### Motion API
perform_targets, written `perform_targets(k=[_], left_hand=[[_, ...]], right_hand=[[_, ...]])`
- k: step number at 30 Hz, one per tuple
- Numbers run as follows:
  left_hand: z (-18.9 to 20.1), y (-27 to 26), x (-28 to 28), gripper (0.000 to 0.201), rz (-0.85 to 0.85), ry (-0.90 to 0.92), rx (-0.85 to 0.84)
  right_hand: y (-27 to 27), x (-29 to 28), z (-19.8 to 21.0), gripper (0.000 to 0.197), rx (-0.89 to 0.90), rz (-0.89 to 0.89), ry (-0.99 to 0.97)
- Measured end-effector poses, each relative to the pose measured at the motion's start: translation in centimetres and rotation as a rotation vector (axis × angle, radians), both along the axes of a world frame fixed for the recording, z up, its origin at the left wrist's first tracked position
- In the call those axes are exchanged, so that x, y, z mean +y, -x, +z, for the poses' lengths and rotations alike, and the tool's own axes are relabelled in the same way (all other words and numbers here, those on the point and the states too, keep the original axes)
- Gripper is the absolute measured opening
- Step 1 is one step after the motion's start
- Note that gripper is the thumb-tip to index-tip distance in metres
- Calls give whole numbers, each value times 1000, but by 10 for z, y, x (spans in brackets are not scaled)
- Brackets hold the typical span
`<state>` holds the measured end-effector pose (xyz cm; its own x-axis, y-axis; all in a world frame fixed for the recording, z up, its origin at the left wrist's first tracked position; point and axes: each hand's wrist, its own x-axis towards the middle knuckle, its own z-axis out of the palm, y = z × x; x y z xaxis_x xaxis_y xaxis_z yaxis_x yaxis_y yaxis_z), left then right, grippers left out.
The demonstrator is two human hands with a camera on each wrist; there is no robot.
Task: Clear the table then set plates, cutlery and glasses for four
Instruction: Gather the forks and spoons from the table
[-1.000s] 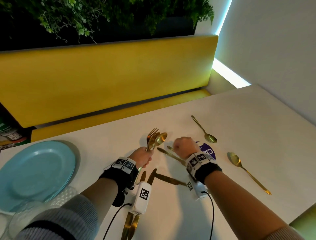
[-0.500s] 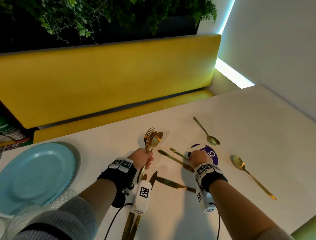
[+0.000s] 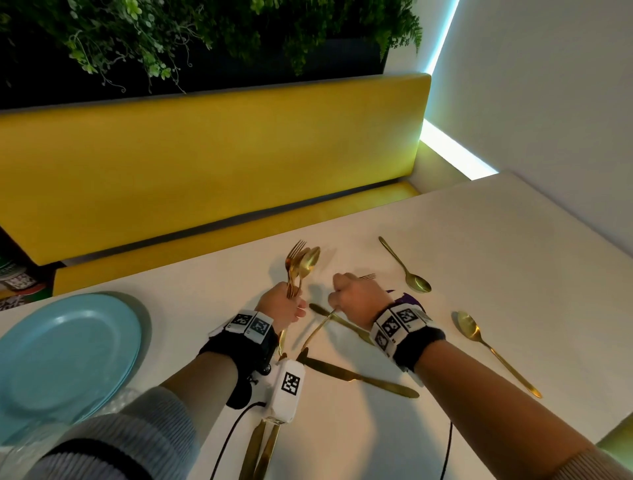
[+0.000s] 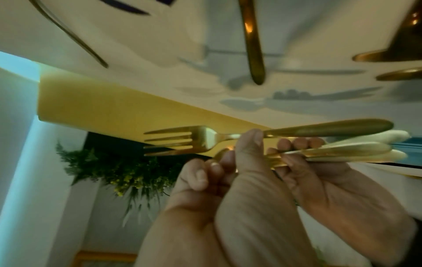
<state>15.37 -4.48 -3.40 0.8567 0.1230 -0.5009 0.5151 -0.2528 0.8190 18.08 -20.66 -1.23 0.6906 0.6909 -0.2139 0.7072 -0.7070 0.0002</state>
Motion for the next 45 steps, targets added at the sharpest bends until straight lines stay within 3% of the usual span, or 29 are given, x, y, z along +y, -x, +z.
perform_targets(k=[8,10,19,24,27,33,37,45], left_hand=[[1,8,-7,16,-250,33,65],[1,11,-9,21,-258,111,77],[-7,8,-16,29,-229,107,75],[-9,2,-5,23,-135,158,108],[-11,-4,-2,12,-44,49,85],[-16,-15,9,16,39,-12,91],[-20,-20,18,14,17,-34,91],[-22,-32,24,16,-42,-103,52]], right_hand=[[3,24,10,26,54,127,22],[4,24,12,26,33,148,24],[0,25,4,26,24,124,16],[-18,10,-7,25,51,-164,-183],[-41,-10,-10,26,10,-415,-116],[-87,-60,-28,31,51,-906,69],[-103,-75,-41,35,211,-1029,143],[-102,-79,-59,27,175,-1101,66]])
